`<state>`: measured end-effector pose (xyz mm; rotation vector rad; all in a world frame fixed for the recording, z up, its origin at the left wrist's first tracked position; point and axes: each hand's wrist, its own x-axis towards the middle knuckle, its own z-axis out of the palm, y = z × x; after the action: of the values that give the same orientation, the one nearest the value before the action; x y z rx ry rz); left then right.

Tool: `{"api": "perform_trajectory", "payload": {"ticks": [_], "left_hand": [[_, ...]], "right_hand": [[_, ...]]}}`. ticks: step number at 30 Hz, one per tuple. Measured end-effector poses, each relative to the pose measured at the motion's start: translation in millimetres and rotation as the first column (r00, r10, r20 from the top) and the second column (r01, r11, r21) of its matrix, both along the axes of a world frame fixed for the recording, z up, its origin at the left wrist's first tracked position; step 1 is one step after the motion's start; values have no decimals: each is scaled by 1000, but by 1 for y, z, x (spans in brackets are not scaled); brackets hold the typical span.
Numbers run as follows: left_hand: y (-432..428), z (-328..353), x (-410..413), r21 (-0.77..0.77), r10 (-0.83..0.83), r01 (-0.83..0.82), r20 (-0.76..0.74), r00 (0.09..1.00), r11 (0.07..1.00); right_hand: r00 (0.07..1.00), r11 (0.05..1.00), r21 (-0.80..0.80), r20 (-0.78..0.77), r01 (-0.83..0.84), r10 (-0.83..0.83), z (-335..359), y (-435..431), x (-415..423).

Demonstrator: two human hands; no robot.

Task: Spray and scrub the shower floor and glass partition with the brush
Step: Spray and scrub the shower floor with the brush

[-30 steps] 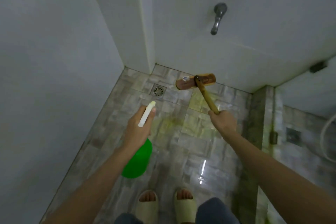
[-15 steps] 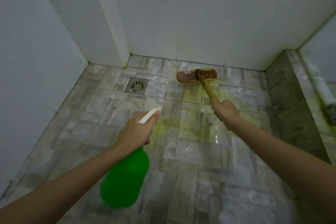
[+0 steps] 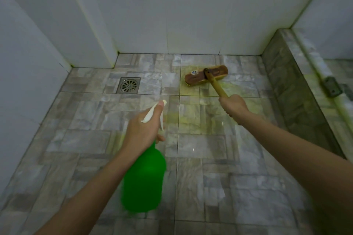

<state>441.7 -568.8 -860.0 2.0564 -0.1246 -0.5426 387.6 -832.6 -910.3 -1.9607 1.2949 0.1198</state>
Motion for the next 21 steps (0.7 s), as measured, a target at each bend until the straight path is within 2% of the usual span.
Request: {"api": "perform_trajectory", "payload": {"ticks": [4, 6, 8, 11, 14, 18, 21], "left_hand": [[-4, 15, 5, 0, -14, 14, 269, 963, 1000], [-4, 18, 9, -94, 14, 17, 317, 948, 995], [-5, 17, 13, -228, 48, 26, 314, 948, 973], [-9, 19, 10, -319, 164, -73, 270, 949, 945], [-11, 15, 7, -317, 206, -136, 199, 958, 939], [-12, 6, 3, -260, 125, -94, 106, 986, 961], [-16, 3, -4, -217, 126, -113, 49, 991, 970]], "right_hand": [[1000, 999, 31, -24, -19, 20, 8, 0, 2], [998, 998, 29, -47, -49, 51, 11, 0, 2], [994, 997, 14, -74, -81, 82, 13, -2, 2], [987, 992, -11, -106, -122, 120, 16, -3, 3], [979, 982, -53, -106, -182, 176, 21, -2, 4], [958, 956, -102, -122, -274, 261, 26, -2, 6], [917, 911, -125, -130, -392, 377, 34, -1, 4]]}}
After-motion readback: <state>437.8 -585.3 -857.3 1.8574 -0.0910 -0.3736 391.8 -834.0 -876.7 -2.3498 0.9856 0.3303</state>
